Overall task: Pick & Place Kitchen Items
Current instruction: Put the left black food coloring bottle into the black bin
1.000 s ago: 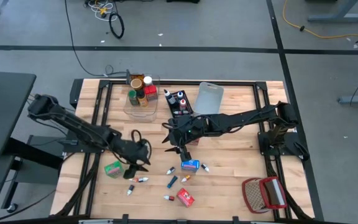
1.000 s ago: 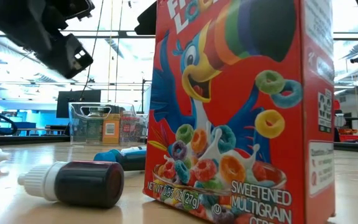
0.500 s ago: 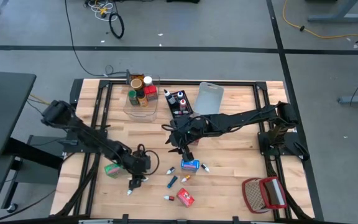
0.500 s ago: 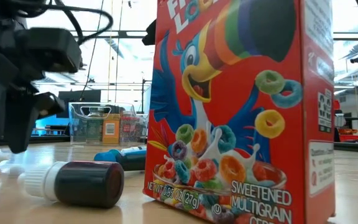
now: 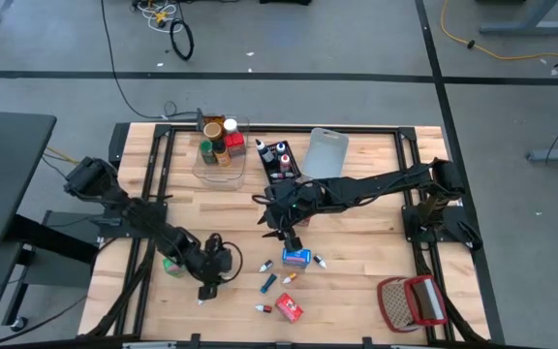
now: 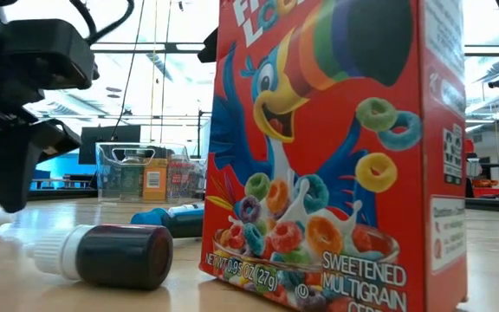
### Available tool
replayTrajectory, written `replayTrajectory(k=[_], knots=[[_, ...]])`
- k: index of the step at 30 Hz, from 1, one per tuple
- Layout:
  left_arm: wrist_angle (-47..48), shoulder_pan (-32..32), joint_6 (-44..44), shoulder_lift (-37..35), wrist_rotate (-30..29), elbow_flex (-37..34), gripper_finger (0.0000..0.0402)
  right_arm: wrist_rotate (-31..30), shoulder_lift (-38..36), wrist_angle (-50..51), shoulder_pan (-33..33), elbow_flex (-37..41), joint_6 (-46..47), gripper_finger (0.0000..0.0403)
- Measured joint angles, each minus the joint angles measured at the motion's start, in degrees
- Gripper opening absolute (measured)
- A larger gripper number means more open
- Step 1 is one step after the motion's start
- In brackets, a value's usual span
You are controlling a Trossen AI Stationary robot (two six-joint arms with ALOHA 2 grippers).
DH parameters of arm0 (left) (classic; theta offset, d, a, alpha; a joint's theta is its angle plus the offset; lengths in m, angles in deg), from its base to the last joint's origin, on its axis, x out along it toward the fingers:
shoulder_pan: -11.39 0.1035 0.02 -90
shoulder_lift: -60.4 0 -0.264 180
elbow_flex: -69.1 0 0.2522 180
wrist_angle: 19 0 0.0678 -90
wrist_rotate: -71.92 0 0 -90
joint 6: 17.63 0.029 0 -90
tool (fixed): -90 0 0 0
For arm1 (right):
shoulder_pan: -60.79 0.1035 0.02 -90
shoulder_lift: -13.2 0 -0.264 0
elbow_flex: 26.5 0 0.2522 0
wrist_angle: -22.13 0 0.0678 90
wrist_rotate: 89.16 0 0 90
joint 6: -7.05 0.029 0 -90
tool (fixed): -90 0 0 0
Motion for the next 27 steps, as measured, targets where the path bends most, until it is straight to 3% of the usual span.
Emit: replayTrajectory(k=[4, 19, 27], knots=[[0.44, -1.55, 1.26, 0.0, -3.71, 0.0, 0.0162, 0.0, 0.0, 0.0, 0.0, 0.0, -0.02, 0.0188], [0.04, -5.17, -0.48, -0.28, -3.68, -3.67, 0.0162, 0.0, 0.02, 0.0, 0.0, 0.0, -0.03, 0.0188], [0.03, -3.94, 4.51, -0.17, -9.43, -3.76, 0.0162, -0.01, 0.02, -0.28, 0.0, 0.0, -0.04, 0.0188]])
